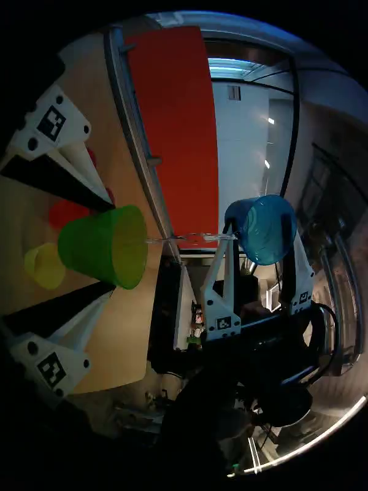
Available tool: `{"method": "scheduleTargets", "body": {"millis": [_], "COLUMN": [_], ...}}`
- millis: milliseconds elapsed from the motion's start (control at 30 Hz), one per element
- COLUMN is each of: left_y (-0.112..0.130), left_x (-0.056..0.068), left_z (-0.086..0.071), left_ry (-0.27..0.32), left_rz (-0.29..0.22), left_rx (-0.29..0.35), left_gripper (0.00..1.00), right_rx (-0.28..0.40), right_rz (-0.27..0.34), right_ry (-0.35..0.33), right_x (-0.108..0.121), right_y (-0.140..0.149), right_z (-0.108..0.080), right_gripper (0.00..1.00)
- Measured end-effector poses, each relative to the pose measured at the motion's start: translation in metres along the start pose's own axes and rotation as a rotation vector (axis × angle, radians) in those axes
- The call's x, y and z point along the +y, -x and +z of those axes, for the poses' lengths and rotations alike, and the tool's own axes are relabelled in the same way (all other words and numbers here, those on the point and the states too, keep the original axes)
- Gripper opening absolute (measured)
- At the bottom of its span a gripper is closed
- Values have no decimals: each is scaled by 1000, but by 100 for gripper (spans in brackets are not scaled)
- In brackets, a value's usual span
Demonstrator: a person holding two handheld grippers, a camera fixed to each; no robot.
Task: Pour water
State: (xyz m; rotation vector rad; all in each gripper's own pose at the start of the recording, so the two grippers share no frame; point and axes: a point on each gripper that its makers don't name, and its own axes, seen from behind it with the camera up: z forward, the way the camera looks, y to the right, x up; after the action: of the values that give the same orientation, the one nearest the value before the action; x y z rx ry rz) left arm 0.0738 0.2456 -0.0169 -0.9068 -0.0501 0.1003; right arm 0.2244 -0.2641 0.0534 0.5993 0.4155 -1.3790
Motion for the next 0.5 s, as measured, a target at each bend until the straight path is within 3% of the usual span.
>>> {"method": "scheduleTargets", "body": {"millis": [500], "left_y": [1], "left_x": [1], "left_z": [-1], "left_ry": [0], "left_rz": [1], "left_rx": [0], "left_gripper": [82], "right_rx": [0], "right_rz": [-56], "right_ry": [15], "right_x": [6], "right_y": [-2], "right_z": [1], "right_gripper": [89]}}
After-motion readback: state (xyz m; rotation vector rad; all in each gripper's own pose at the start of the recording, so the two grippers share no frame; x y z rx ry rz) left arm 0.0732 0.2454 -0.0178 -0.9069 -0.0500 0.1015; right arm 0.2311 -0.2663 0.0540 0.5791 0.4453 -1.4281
